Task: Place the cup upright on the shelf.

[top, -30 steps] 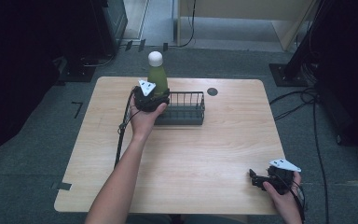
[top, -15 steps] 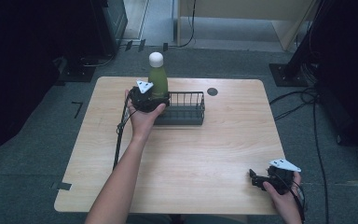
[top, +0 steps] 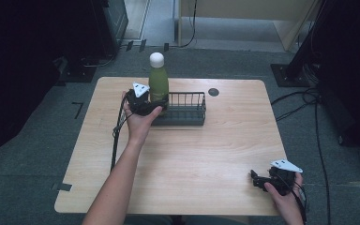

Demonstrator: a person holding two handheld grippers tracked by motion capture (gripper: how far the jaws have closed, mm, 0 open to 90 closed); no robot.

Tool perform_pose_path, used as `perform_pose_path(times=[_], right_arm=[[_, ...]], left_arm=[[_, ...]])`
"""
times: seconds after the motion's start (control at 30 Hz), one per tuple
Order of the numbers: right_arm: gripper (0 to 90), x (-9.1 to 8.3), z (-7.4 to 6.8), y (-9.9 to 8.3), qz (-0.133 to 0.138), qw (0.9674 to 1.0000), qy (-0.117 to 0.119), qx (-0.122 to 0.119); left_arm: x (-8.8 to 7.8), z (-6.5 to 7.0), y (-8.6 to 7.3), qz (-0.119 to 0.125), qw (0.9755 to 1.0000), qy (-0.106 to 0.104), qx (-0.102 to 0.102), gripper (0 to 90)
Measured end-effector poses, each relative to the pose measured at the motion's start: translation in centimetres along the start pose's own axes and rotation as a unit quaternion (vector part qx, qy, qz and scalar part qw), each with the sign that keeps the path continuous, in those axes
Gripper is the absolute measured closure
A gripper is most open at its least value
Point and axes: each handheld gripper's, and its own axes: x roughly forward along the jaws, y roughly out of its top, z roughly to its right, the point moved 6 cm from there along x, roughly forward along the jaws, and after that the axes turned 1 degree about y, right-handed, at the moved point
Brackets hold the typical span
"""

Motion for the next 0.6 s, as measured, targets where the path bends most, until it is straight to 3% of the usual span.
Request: perform_pose_path(times=[0.6], right_arm=[[0.0,0.0,0.0,0.0,0.000,1.0000,0.000,0.000]], left_arm=[[-3.1,-1.7,-1.4,0.001,1.0000,-0.005,-0.004,0.0]])
